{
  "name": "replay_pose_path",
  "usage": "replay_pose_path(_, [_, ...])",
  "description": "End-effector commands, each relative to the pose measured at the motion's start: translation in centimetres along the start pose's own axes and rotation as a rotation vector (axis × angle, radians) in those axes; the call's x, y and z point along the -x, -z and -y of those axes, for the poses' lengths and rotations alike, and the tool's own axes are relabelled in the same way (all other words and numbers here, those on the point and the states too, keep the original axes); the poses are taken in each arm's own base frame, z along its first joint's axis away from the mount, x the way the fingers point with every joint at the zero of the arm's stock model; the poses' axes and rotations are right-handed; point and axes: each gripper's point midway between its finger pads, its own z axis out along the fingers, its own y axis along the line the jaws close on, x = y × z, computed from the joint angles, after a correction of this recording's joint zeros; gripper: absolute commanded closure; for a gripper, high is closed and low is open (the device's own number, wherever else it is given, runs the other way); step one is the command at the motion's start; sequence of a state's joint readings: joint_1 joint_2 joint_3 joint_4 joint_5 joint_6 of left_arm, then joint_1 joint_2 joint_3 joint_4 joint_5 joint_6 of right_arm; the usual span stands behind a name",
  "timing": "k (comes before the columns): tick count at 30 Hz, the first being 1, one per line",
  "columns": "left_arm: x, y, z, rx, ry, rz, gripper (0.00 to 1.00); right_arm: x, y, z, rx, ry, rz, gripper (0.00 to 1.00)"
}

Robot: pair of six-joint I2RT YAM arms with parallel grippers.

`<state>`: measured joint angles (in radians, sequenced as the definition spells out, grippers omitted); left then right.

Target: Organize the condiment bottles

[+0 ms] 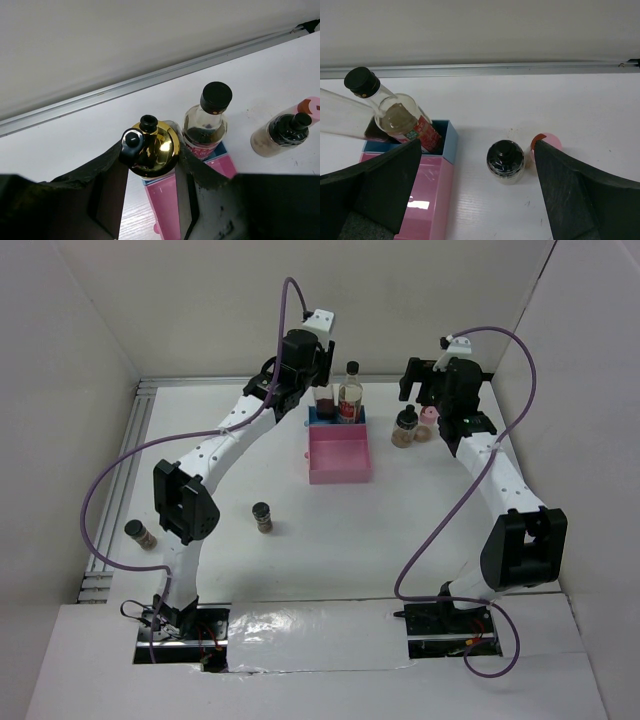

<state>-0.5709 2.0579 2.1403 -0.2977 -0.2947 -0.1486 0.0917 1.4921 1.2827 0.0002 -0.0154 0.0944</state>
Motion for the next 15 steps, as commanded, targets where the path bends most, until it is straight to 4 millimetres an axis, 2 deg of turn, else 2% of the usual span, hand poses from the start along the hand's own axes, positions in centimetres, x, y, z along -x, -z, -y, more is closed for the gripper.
replay_pose_path(1, [3.5, 1.6, -0.6, 0.002, 0.000, 0.083, 1.00, 2.1, 0.5, -0.7, 0.019, 0.011, 0.062, 0.00])
replay_pose_path(5, [4.0, 1.9, -0.5, -0.009, -0.002, 0.102, 1.00, 2.2, 0.5, -0.9, 0.025, 0.013, 0.062, 0.00])
replay_pose_path(10, [6.1, 2.3, -0.7, -0.003, -0.025, 0.168, 1.00, 2.2, 0.4, -1.0, 0.026, 0.015, 0.062, 0.00])
replay_pose_path(15, [7.3, 2.4, -0.9, 0.003, -0.044, 0.215, 1.00, 2.1, 0.4, -0.9, 0.025, 0.013, 0.061, 0.00])
